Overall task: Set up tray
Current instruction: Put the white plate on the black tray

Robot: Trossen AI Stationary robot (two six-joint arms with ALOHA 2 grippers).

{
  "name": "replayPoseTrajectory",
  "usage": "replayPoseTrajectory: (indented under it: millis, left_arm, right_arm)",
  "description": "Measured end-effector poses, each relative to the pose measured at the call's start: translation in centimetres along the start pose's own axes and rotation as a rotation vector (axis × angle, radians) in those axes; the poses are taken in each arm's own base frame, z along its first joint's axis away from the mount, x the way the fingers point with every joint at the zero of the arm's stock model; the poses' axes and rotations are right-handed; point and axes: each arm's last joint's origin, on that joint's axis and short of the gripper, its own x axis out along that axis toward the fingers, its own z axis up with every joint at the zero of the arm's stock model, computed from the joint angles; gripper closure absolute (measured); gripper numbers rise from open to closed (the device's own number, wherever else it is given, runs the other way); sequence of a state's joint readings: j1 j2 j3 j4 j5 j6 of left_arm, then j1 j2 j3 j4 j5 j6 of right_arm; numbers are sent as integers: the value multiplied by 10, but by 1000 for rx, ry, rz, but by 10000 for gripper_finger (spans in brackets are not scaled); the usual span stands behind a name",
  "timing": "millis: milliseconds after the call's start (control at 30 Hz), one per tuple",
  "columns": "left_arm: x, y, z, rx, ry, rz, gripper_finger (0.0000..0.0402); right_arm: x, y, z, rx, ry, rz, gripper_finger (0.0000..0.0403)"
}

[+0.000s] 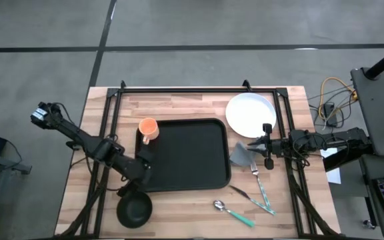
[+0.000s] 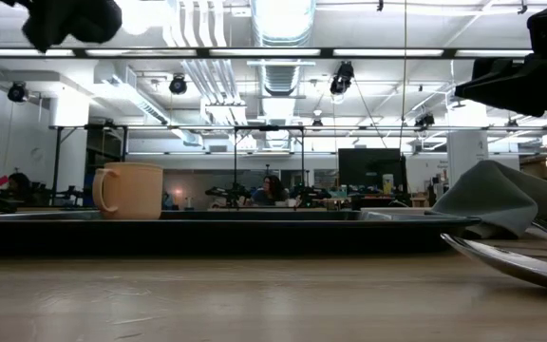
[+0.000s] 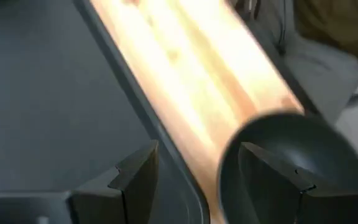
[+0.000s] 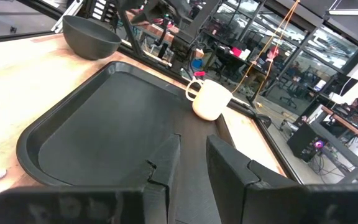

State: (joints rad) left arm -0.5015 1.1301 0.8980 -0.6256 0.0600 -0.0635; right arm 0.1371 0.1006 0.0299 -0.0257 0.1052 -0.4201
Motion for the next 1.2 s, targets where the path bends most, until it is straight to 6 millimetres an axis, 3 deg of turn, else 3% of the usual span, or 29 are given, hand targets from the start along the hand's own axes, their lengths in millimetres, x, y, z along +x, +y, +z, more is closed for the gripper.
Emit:
replayPoseTrajectory:
  millis: [200, 667, 867, 1033, 1200]
  left_arm:
    - [-1, 8, 16, -15, -167, 77, 200]
    - [1, 10, 11, -30, -133, 87, 200]
    - [9, 8, 4, -275, -136, 51, 200]
    - [19, 1, -5, -78, -192, 6, 200]
    - [18, -1, -14, 0, -310, -48, 200]
  right_arm:
    - [0, 0, 0, 0, 0, 0, 335]
    - [0, 0, 0, 0, 0, 0, 335]
    - [0, 0, 0, 0, 0, 0, 335]
    - [0, 0, 0, 0, 0, 0, 335]
    - [0, 0, 0, 0, 0, 0, 335]
